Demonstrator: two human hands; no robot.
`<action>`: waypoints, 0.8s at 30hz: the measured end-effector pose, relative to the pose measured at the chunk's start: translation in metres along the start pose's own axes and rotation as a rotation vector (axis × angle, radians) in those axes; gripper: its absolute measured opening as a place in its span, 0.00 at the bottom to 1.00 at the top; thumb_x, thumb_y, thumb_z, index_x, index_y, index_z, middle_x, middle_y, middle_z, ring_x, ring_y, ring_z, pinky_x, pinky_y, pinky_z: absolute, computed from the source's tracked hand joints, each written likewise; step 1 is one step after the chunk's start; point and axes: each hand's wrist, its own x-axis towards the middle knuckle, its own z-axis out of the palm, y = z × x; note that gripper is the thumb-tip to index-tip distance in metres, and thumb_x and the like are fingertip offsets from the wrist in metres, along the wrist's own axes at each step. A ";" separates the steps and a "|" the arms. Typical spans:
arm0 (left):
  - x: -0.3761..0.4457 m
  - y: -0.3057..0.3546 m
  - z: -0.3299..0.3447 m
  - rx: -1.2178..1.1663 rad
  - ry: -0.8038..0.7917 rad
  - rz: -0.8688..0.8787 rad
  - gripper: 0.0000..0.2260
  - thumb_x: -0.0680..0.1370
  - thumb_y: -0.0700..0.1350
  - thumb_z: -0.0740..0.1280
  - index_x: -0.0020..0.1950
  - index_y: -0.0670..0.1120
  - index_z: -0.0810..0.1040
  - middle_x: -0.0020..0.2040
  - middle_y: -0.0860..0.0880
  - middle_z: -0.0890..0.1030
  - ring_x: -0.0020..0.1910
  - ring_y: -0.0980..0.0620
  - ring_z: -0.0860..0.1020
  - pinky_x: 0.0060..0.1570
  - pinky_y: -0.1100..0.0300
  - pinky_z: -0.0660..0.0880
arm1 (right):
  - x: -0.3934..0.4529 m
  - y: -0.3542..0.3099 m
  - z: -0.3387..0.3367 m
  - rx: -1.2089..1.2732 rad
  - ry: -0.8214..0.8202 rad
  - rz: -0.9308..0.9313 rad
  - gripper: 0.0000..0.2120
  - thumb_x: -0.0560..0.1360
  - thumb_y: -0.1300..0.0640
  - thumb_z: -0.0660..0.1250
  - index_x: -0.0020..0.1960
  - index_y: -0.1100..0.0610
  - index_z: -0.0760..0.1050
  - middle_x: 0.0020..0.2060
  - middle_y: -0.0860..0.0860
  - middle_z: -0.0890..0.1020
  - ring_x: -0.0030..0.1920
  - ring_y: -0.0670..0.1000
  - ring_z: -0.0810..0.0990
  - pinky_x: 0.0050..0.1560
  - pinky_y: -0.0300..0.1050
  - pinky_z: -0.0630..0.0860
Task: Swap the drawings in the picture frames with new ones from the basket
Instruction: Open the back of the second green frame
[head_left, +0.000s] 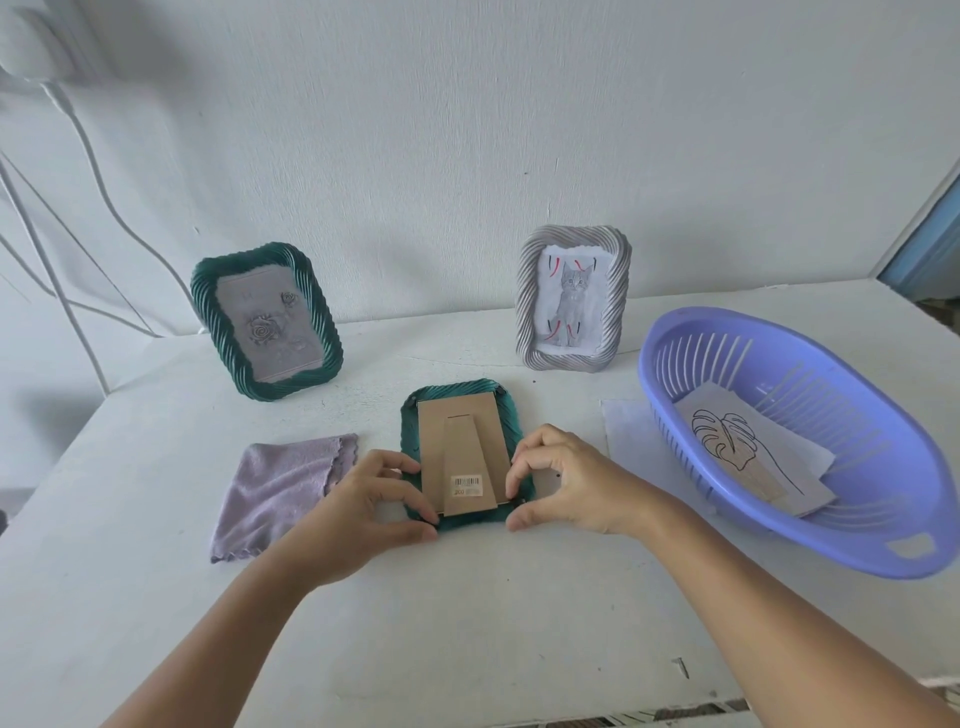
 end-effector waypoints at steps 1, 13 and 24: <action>0.000 0.000 0.000 -0.004 0.003 0.001 0.05 0.70 0.54 0.80 0.44 0.61 0.87 0.63 0.63 0.71 0.64 0.66 0.69 0.63 0.70 0.62 | 0.000 -0.001 0.000 -0.005 -0.006 0.000 0.15 0.63 0.39 0.81 0.47 0.39 0.82 0.54 0.36 0.71 0.64 0.43 0.70 0.71 0.48 0.66; -0.001 0.003 0.000 -0.020 0.001 -0.018 0.05 0.70 0.54 0.80 0.44 0.61 0.87 0.63 0.62 0.72 0.63 0.65 0.71 0.65 0.65 0.65 | -0.001 -0.002 -0.003 0.034 -0.048 0.016 0.11 0.69 0.39 0.78 0.49 0.39 0.83 0.54 0.36 0.72 0.63 0.40 0.71 0.68 0.48 0.69; 0.042 0.006 -0.004 0.236 0.232 -0.186 0.28 0.84 0.52 0.61 0.83 0.50 0.56 0.41 0.52 0.81 0.42 0.56 0.79 0.42 0.56 0.74 | 0.037 -0.002 0.001 -0.412 0.237 0.252 0.28 0.83 0.40 0.57 0.81 0.42 0.56 0.55 0.46 0.76 0.60 0.52 0.75 0.66 0.55 0.66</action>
